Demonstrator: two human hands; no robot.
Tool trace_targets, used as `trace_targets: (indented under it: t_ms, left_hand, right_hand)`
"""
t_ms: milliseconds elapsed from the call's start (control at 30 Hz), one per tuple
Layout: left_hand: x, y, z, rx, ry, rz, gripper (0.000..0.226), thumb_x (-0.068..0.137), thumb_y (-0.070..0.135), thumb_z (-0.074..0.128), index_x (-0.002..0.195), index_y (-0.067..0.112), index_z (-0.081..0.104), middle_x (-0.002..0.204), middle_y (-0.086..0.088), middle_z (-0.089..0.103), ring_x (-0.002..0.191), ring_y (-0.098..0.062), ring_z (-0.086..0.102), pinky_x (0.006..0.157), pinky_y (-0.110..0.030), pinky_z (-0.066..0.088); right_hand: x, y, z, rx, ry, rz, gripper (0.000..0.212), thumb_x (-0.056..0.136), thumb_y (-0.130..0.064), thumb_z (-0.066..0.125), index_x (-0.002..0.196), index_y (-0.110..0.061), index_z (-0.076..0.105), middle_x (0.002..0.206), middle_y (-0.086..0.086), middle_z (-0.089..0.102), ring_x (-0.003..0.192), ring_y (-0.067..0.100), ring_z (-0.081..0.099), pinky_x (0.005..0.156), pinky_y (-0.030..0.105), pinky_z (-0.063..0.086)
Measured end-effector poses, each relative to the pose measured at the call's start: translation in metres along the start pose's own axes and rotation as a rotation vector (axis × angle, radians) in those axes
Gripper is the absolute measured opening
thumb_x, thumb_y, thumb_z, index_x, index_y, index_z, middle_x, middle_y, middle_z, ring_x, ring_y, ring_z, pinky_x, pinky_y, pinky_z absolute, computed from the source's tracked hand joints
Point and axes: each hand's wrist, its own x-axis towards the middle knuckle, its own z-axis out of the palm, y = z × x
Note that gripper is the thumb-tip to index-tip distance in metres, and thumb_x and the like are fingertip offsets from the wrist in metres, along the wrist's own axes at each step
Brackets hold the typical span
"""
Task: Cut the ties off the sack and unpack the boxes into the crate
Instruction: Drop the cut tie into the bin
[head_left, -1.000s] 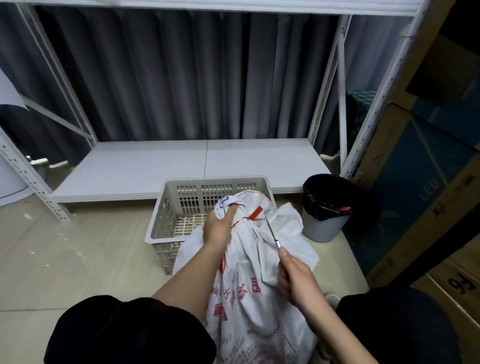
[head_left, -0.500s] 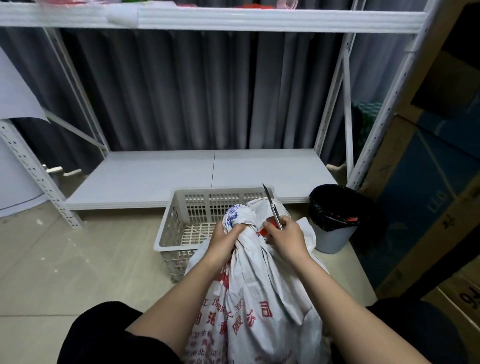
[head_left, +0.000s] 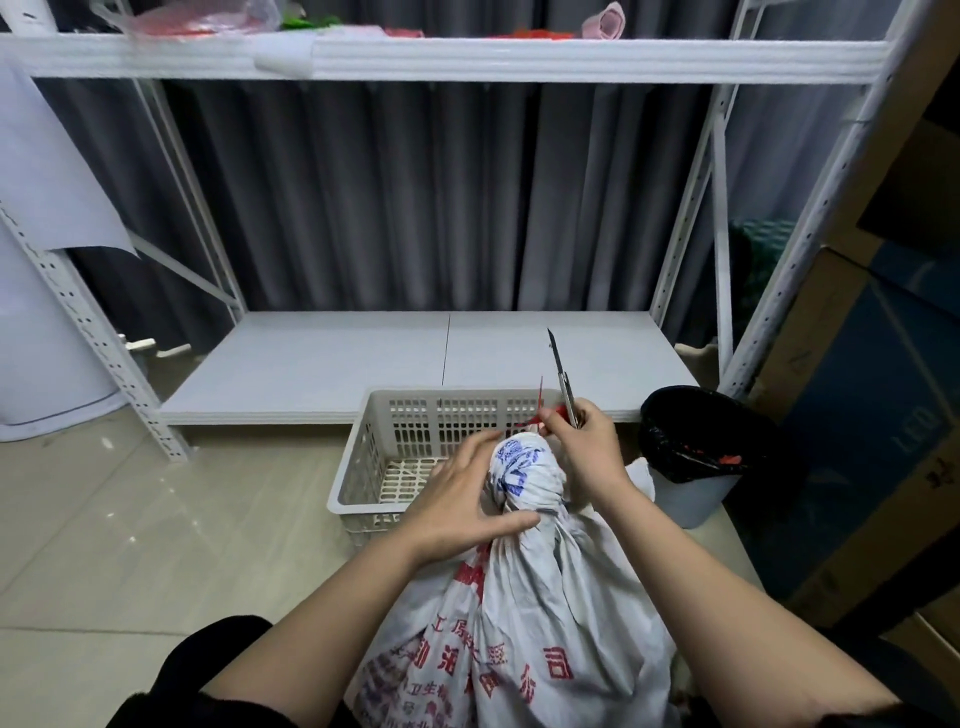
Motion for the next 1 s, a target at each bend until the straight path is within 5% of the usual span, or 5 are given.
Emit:
trace_targets:
  t_ms: [100,233,367,733,1000]
  left_hand:
    - [0.004,0.003,-0.005,-0.09,0.142,-0.026,0.09,0.074,0.076,0.025,0.147,0.024,0.027,0.153,0.01,0.02,0.136,-0.01,0.03,0.115,-0.041,0.029]
    - [0.033,0.018,-0.014,-0.107,0.39,-0.007,0.048,0.094,0.041,0.047,0.138,0.021,0.039,0.142,0.004,0.04,0.128,-0.013,0.045,0.105,-0.039,0.041]
    - [0.072,0.05,-0.023,-0.044,0.48,0.043,0.052,0.09,0.028,0.058,0.138,0.022,0.038,0.14,0.003,0.041,0.12,-0.017,0.053,0.095,-0.04,0.047]
    - [0.17,0.136,0.027,0.181,0.19,-0.032,0.019,0.09,0.03,0.051,0.1,0.028,0.067,0.105,0.003,0.071,0.099,-0.025,0.064,0.076,-0.03,0.047]
    - [0.244,0.14,0.094,0.147,0.025,-0.045,0.032,0.093,0.037,0.05,0.121,0.024,0.058,0.126,-0.004,0.055,0.113,-0.026,0.058,0.087,-0.035,0.046]
  right_hand:
    - [-0.002,-0.014,0.003,0.129,-0.012,-0.04,0.005,0.089,-0.005,0.061,0.085,-0.008,0.06,0.069,-0.005,0.062,0.054,-0.007,0.058,0.06,0.007,0.045]
    - [0.0,-0.029,-0.006,0.27,0.009,0.062,0.012,0.087,-0.005,0.06,0.081,-0.015,0.057,0.065,-0.005,0.065,0.035,0.001,0.032,0.036,0.013,0.025]
    - [0.004,-0.041,-0.032,0.441,-0.047,0.152,0.011,0.088,-0.004,0.055,0.084,-0.014,0.057,0.074,-0.001,0.069,0.033,0.003,0.02,0.034,0.016,0.015]
    - [0.042,-0.008,-0.144,0.535,0.134,0.297,0.013,0.095,-0.02,0.049,0.09,-0.013,0.059,0.077,0.001,0.068,0.03,0.003,0.024,0.031,0.013,0.018]
    - [0.112,0.064,-0.207,0.351,0.45,0.369,0.014,0.092,-0.018,0.059,0.078,-0.015,0.059,0.061,-0.003,0.071,0.034,0.006,0.036,0.032,0.015,0.023]
